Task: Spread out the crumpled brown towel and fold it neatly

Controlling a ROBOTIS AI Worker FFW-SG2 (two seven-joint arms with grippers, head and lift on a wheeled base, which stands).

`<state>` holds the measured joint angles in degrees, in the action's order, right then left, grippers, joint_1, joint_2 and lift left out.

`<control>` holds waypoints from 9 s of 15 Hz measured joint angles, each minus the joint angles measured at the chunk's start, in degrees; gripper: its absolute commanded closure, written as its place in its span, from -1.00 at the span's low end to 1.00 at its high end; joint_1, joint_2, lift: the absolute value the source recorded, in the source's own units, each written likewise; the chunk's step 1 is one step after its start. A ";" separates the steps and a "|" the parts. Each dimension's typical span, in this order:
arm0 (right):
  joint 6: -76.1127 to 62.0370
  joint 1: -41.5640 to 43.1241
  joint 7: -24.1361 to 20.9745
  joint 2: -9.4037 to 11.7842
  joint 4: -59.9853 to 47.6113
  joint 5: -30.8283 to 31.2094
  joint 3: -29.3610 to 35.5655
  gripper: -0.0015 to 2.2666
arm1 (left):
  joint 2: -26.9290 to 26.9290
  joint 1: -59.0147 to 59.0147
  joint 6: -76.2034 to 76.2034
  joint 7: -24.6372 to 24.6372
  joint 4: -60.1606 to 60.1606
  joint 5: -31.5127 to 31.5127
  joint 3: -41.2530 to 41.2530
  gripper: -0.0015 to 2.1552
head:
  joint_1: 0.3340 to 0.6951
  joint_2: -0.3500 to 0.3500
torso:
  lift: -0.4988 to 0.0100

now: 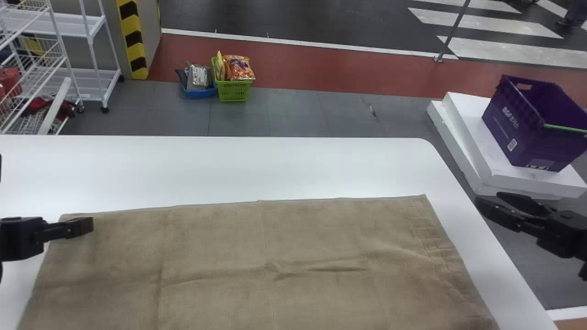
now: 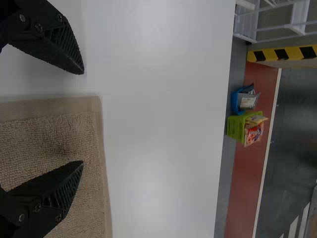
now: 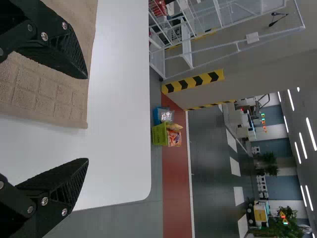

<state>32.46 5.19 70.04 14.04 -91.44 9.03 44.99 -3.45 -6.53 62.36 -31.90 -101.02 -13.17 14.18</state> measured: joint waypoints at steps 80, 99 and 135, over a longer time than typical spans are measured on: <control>5.42 15.37 7.56 9.25 14.03 18.71 -13.85 0.14 | 0.54 4.91 4.75 -1.50 -14.38 4.09 -0.04 0.26 | 1.00 -0.63 | 0.47; 2.21 -6.72 8.09 5.87 -9.23 2.49 1.57 0.14 | 2.29 18.46 5.40 -4.39 -29.94 22.48 11.19 0.26 | 1.00 -0.87 | 0.47; -20.54 -26.57 8.09 1.71 -2.32 -3.73 8.42 -0.63 | 3.45 42.34 -14.39 -17.24 -23.26 38.78 24.58 -0.48 | 1.00 -1.00 | 0.47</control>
<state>11.93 -21.38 78.13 15.75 -93.76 5.30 53.41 0.00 35.81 47.97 -49.14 -124.27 25.61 38.77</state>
